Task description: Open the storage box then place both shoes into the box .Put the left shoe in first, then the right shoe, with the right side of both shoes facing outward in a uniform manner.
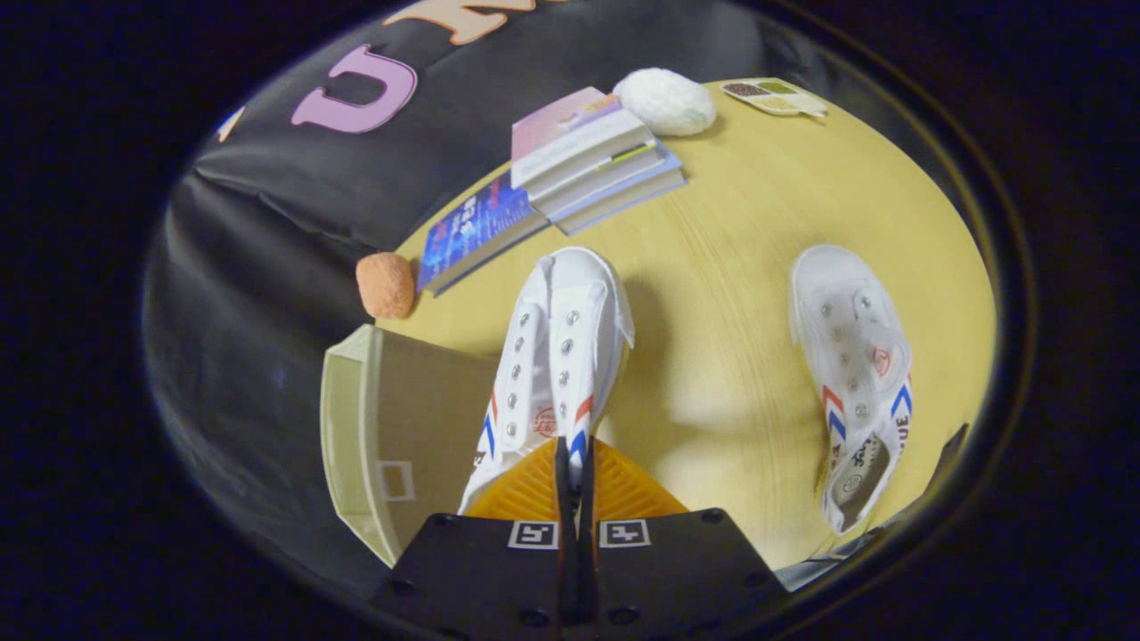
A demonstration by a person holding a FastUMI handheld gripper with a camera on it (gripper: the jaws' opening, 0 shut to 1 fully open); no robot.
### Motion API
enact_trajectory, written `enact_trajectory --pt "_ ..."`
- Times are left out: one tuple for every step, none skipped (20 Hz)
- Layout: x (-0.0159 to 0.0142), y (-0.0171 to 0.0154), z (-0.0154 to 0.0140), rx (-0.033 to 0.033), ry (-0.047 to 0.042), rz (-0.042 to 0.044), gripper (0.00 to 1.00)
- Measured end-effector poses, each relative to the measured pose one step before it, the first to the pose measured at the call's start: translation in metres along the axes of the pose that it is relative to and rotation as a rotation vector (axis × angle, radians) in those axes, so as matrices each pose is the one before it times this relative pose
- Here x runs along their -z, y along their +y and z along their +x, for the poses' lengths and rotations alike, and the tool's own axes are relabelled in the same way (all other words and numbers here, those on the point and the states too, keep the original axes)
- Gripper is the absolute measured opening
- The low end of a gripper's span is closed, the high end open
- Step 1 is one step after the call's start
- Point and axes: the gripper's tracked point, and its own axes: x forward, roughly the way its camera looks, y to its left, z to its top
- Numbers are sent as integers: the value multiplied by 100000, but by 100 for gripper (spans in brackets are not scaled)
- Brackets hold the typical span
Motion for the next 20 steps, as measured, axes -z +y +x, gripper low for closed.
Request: enact_trajectory --pt "-769 1253 -920 -1258 -2012 -1397 2" --pt "-715 1234 -950 -1019 -2065 -1942 3" --pt "-725 1447 -823 -1095 -1961 -1885 3" --pt "-632 1514 -747 -1586 -1748 -1678 3" --pt "-565 1774 -511 -2191 -1246 -1134 3" --pt "-334 1850 -537 -2618 -1072 -699 3" --pt "-205 1834 -206 -2549 -390 -807 3" --pt "116 1693 86 -2076 -239 -729 3" --pt "279 1607 346 -1767 499 -1064 3" --pt "427 1545 343 -1505 577 -562 3" --pt "478 1529 566 -1563 484 -624 3" --pt "567 1303 589 -1288 394 -522 3" --pt "660 1167 713 -477 511 179 3" --pt "768 1124 616 -187 579 172 2" --pt "831 920 821 51 922 91 2" --pt "738 820 634 246 1079 582 2" --pt "693 598 1038 79 1413 331 3" --pt "544 358 638 206 844 124 3" --pt "577 349 726 516 1067 -310 3" --pt "590 348 439 700 782 -69 3"
